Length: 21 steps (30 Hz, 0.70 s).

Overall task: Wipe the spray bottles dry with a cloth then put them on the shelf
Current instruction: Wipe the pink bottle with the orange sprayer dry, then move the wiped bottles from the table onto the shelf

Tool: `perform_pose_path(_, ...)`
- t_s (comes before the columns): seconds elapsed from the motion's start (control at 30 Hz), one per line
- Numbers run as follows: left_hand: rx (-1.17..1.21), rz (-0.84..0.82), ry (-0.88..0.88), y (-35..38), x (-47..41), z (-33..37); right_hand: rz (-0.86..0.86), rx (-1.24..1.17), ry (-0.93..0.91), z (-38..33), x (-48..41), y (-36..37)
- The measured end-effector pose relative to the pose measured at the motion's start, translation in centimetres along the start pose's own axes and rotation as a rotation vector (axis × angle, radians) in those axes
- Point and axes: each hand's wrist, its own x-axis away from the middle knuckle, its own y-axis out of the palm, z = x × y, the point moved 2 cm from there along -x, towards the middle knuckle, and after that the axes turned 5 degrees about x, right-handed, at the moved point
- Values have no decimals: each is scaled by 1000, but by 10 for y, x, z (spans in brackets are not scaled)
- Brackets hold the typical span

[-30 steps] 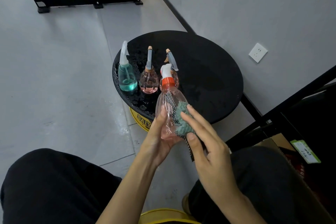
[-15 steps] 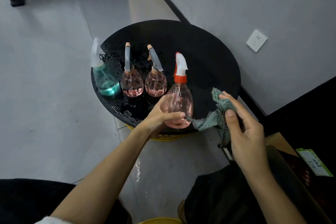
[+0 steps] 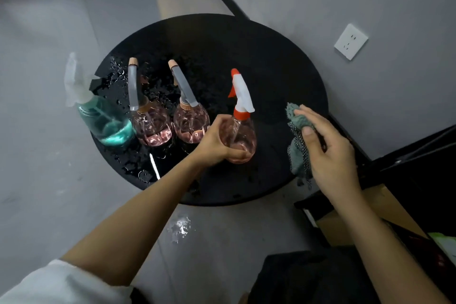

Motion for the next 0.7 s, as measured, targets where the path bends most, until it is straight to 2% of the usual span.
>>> perform_pose_path(0.27,-38,-8,51,-5,-24,-5,77,132,18,51,-32,23)
perform_pose_path(0.47,-113,-20,115,-6,-25,-9,-176,366,110,94,-19,48)
perform_pose_path(0.63,-131,2,130,-5,-25,-13,-447,672,192,110,-7,64)
perform_pose_path(0.7,-138,5,134,-5,-24,-14,-495,746,197,111,-4,65)
